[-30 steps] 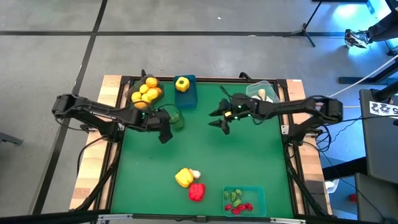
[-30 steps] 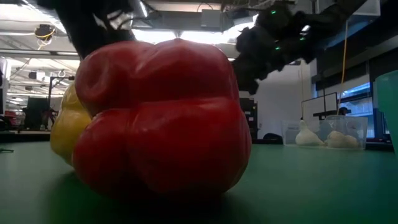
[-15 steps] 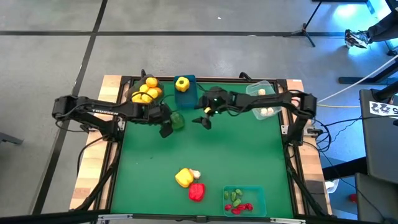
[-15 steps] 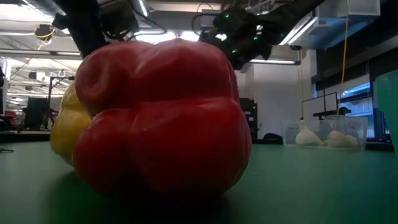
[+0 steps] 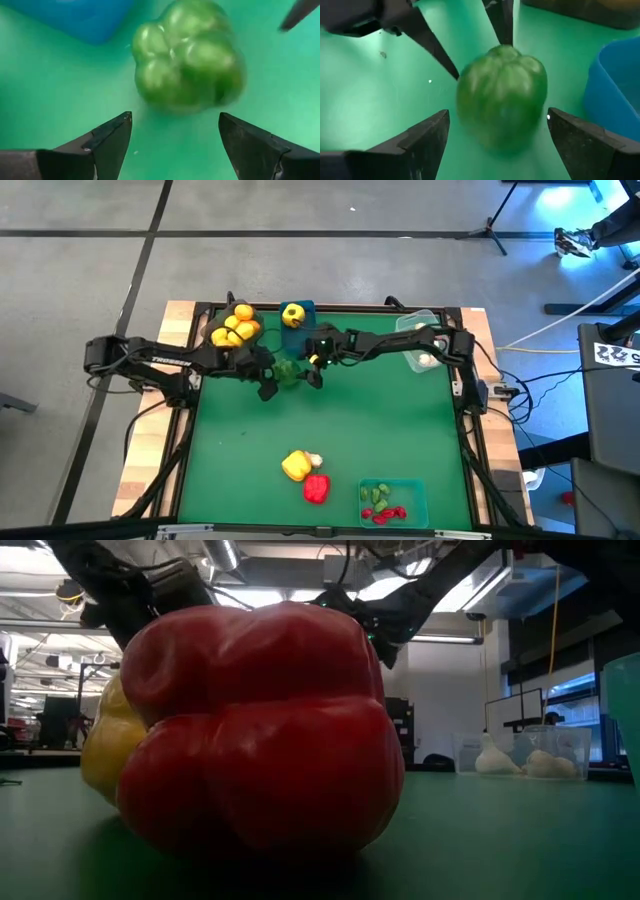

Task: Sort produce into baskets
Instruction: Put the green bell pepper into the blue bin

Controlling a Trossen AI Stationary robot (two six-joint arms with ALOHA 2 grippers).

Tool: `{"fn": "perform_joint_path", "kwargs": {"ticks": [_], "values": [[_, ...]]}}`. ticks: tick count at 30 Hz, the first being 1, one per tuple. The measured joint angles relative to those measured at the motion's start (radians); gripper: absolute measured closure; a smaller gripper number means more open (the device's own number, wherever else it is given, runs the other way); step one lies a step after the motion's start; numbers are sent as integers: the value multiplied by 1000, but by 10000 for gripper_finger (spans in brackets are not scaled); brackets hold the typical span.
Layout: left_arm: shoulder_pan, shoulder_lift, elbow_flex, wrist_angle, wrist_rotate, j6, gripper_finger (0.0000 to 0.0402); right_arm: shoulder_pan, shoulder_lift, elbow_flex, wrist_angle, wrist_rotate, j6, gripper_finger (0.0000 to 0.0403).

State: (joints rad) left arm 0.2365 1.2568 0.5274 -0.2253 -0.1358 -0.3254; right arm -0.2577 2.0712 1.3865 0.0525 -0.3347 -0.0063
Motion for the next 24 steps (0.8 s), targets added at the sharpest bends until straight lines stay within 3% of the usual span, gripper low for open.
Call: {"fn": "perform_joint_path", "kwargs": {"ticks": [12,24], "values": [[42,-2,-85,240,91,-24,107,1,102,44,-4,-49,61,75],[36,-2,-87,283,184,-83,128,18,105,42,-17,-88,105,75]]}}
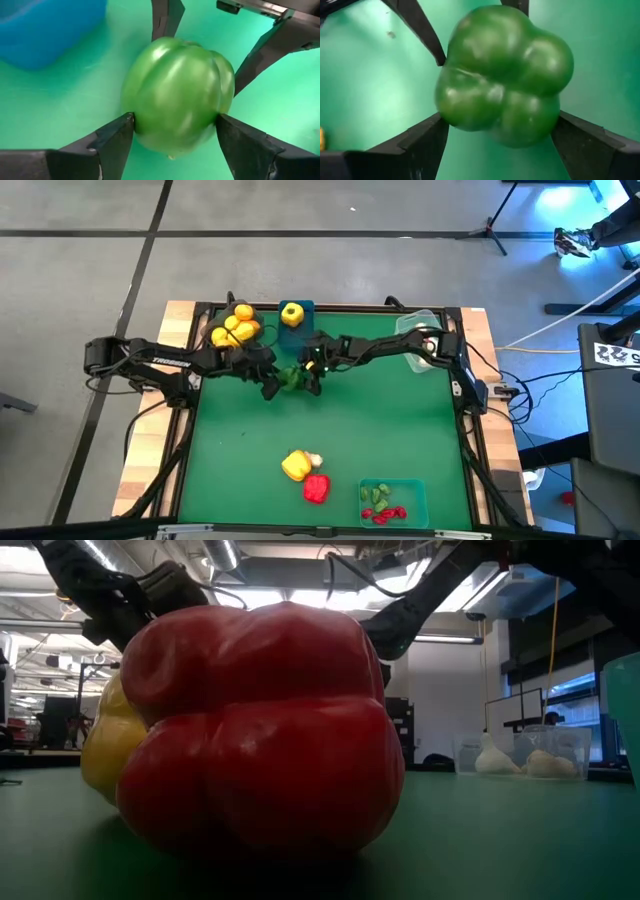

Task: Sort produce into baskets
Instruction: Put the green bell pepper into the blue bin

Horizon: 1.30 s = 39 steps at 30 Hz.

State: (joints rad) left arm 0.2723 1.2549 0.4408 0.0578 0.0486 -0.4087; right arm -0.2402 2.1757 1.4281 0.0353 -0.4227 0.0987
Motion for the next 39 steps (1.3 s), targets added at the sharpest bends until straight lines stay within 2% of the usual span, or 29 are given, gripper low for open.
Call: {"fn": "perform_joint_path", "kwargs": {"ticks": [3,8,14,24,31,36,39], "values": [[-17,0,0,5,16,-34,131,6,1,19,-38,-37,8,75],[-49,1,17,0,50,-61,131,33,1,112,-208,-31,-74,75],[-61,1,63,-11,53,-60,131,59,1,245,-434,51,-202,74],[-34,-4,128,-10,21,-8,129,16,1,376,-654,29,-242,75],[37,-60,185,15,-25,75,129,-42,-63,420,-697,17,-246,75],[106,-114,201,38,-92,164,129,-88,-94,429,-582,60,-266,75],[161,-116,202,92,-89,181,129,-116,-97,433,-548,68,-267,75]]}}
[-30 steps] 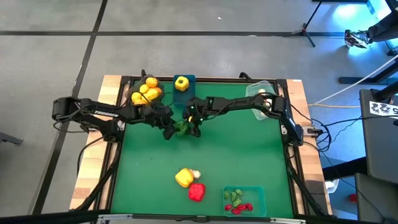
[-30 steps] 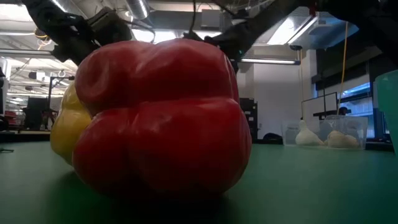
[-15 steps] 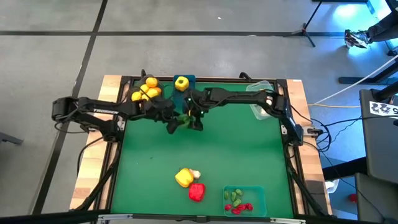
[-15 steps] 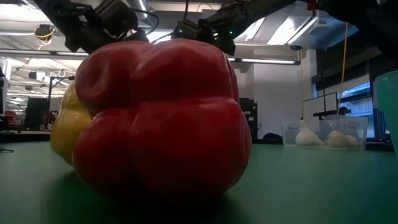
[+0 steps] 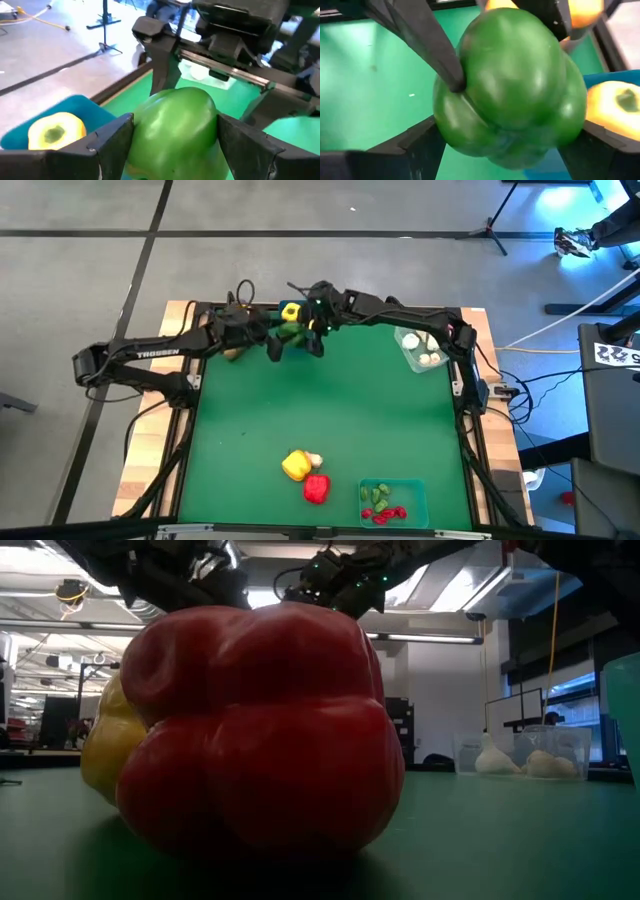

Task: Sort produce into baskets
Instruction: Put the green bell pepper into the blue bin, then put the yellow bell pepper into the blue bin

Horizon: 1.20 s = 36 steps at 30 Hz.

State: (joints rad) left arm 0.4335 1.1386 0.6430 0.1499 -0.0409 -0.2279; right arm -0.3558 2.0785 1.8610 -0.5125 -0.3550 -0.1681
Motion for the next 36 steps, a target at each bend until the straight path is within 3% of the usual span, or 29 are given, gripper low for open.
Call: {"fn": "perform_joint_path", "kwargs": {"ticks": [6,17,36], "values": [[85,49,0,72,28,22,129,-23,0,-7,44,90,-69,75],[182,151,-6,85,38,44,129,-72,80,-9,94,84,-73,75],[199,275,-9,41,56,98,129,-91,97,-8,102,102,-80,75]]}}
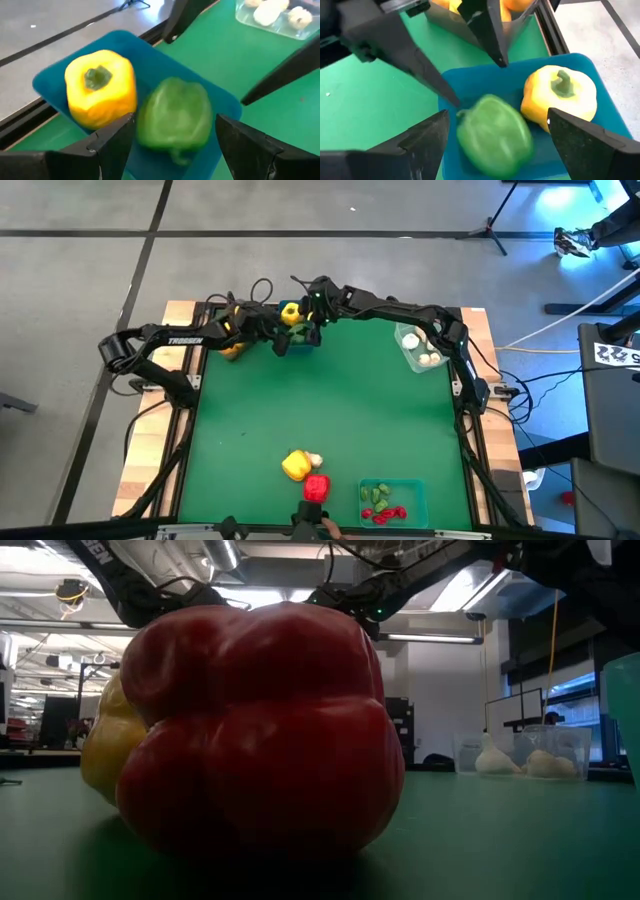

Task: Sort produce into baskets
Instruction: Put the yellow bell pepper into the blue bin

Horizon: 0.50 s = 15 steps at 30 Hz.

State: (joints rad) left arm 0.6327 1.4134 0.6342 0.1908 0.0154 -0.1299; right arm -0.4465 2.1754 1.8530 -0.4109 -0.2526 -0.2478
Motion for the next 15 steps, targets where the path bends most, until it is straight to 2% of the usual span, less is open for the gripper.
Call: {"fn": "perform_joint_path", "kwargs": {"ticks": [4,7,11,15], "values": [[0,-29,0,-4,0,-25,129,0,1,5,-32,8,-1,75],[-3,-90,0,-10,16,-34,129,1,4,64,-116,17,-40,75],[-16,-230,3,-35,117,-78,129,1,4,228,-324,-19,-135,75],[-73,-383,40,-214,193,-141,129,1,4,431,-594,-124,-231,75]]}}
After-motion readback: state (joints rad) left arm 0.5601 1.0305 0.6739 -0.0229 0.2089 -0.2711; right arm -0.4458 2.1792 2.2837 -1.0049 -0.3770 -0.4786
